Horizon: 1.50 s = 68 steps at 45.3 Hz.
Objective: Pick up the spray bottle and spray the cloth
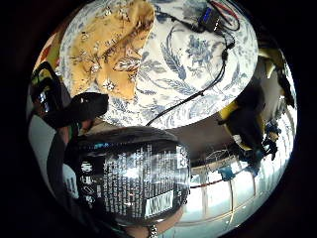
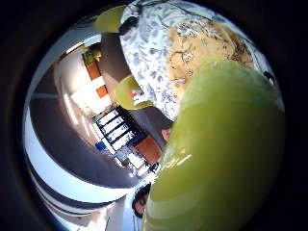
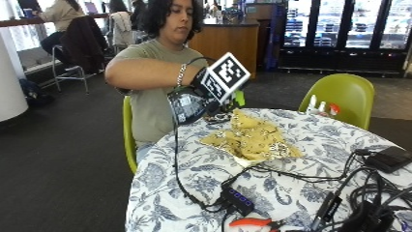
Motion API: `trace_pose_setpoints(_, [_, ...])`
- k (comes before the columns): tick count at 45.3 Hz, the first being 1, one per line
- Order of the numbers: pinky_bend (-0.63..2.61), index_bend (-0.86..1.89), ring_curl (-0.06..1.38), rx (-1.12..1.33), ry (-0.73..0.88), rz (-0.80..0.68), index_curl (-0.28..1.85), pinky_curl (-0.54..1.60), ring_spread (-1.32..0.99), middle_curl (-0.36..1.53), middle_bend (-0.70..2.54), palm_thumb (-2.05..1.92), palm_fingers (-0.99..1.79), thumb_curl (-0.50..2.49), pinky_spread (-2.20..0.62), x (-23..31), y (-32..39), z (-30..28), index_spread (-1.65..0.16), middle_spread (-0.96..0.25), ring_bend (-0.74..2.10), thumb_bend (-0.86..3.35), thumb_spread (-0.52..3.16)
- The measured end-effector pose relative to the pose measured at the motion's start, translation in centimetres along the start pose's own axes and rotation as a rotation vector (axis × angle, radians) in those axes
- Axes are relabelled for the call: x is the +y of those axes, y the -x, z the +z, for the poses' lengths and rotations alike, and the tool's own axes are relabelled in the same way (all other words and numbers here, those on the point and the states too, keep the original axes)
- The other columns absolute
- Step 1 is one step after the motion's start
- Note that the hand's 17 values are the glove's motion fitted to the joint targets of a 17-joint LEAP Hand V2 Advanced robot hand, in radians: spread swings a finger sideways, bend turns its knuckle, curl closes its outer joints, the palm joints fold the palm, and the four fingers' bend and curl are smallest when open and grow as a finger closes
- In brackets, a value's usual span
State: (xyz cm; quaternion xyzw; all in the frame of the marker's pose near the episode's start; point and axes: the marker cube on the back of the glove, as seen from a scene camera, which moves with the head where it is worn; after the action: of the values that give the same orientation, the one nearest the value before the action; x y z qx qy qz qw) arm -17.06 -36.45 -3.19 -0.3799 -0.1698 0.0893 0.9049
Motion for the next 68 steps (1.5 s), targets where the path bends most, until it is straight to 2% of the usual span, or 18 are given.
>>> trace_pose_setpoints(9, [0.47,0.33,0.5,0.013,0.185,0.092,0.61,0.44,-0.18,0.58,0.69,1.03,1.34,0.81,-0.25,-4.7,-1.7,6.1,-0.24,-0.16,0.75,-0.02,0.52])
trace_pose_setpoints(15, [0.47,0.31,0.5,-0.039,0.171,0.023,0.61,0.44,-0.18,0.59,0.69,1.04,1.33,0.82,-0.24,-5.1,0.7,6.6,-0.24,-0.16,0.76,-0.01,0.54])
trace_pose_setpoints(21, [0.47,0.3,0.5,-0.17,0.014,-0.223,0.62,0.44,-0.18,0.59,0.68,1.05,1.32,0.83,-0.24,-3.4,8.0,3.3,-0.24,-0.16,0.75,-0.02,0.56])
trace_pose_setpoints(29, [0.47,0.29,0.5,-0.353,-0.35,-0.54,0.63,0.44,-0.18,0.59,0.68,1.05,1.33,0.84,-0.24,-3.8,17.4,-0.2,-0.24,-0.16,0.75,-0.02,0.57])
trace_pose_setpoints(34, [0.47,0.29,0.5,-0.475,-0.558,-0.69,0.63,0.44,-0.18,0.59,0.67,1.04,1.34,0.84,-0.24,-6.6,22.3,1.0,-0.24,-0.16,0.75,-0.03,0.56])
trace_pose_setpoints(38, [0.46,0.31,0.5,-0.641,-0.653,-0.809,0.64,0.43,-0.18,0.59,0.68,1.02,1.35,0.84,-0.25,-10.2,25.7,2.3,-0.24,-0.16,0.74,-0.03,0.53])
trace_pose_setpoints(42, [0.46,0.31,0.5,-0.681,-0.712,-0.877,0.64,0.43,-0.18,0.59,0.68,1.01,1.36,0.85,-0.26,-14.3,26.6,3.7,-0.24,-0.17,0.74,-0.03,0.51])
trace_pose_setpoints(52, [0.47,0.32,0.5,-0.69,-0.756,-0.891,0.64,0.43,-0.18,0.59,0.68,1.01,1.36,0.85,-0.26,-21.9,26.2,6.6,-0.24,-0.17,0.75,-0.03,0.49])
trace_pose_setpoints(68, [0.44,0.38,0.49,-0.712,-0.772,-0.878,0.66,0.43,-0.18,0.59,0.68,1.0,1.37,0.86,-0.27,-22.5,25.8,6.6,-0.23,-0.17,0.72,-0.03,0.37])
